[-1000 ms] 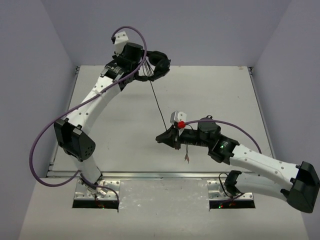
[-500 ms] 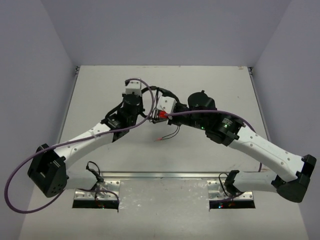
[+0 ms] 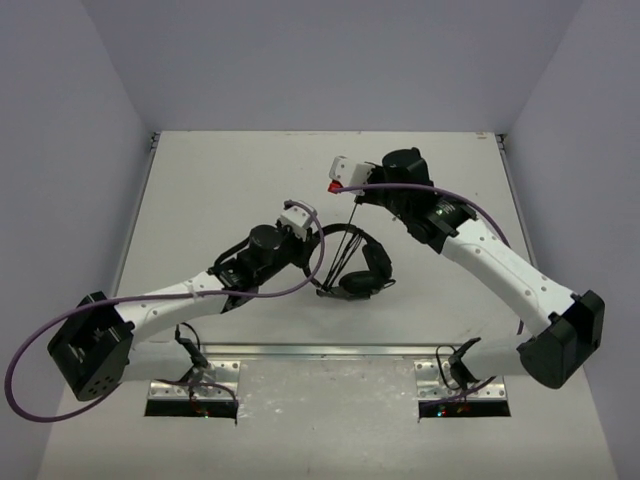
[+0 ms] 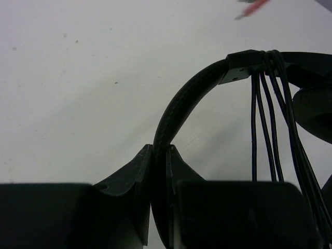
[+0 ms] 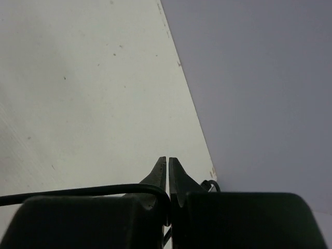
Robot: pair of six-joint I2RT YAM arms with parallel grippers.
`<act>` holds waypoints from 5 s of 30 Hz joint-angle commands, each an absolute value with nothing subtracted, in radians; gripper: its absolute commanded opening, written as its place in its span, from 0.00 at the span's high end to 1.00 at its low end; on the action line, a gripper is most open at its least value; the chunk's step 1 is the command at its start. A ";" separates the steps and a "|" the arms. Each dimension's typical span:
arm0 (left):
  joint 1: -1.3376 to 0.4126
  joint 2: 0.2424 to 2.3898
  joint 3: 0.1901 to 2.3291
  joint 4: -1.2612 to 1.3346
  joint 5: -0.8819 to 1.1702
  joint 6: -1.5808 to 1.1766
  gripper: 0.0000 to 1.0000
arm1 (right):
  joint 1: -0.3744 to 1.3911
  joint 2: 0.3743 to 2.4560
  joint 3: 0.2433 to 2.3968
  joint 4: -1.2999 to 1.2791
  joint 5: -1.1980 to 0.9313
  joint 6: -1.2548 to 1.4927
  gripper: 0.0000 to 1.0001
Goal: Wrap the headphones
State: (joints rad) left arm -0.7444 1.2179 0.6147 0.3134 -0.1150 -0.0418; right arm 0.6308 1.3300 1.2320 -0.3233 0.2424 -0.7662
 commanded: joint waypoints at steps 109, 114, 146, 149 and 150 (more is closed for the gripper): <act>-0.781 1.327 0.686 0.716 -0.858 -0.031 1.00 | 0.871 1.411 1.515 -0.417 -0.100 -0.287 0.99; -0.798 1.301 0.589 0.738 -0.674 -0.046 1.00 | 0.763 1.439 1.566 -0.449 -0.057 -0.336 0.99; -0.698 1.198 0.618 0.408 -0.111 -0.120 1.00 | 0.422 1.508 1.319 -0.239 -0.254 -0.393 0.85; -0.677 1.198 0.653 0.384 -0.078 -0.152 1.00 | 0.420 1.540 1.327 -0.250 -0.255 -0.368 0.82; -0.672 1.203 0.670 0.355 -0.086 -0.161 1.00 | 0.417 1.548 1.318 -0.244 -0.246 -0.359 0.82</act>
State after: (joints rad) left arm -0.6861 1.2285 0.6167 0.4183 -0.1703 -0.1146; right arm 0.4473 1.5295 1.2991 -0.3656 -0.2749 -0.4072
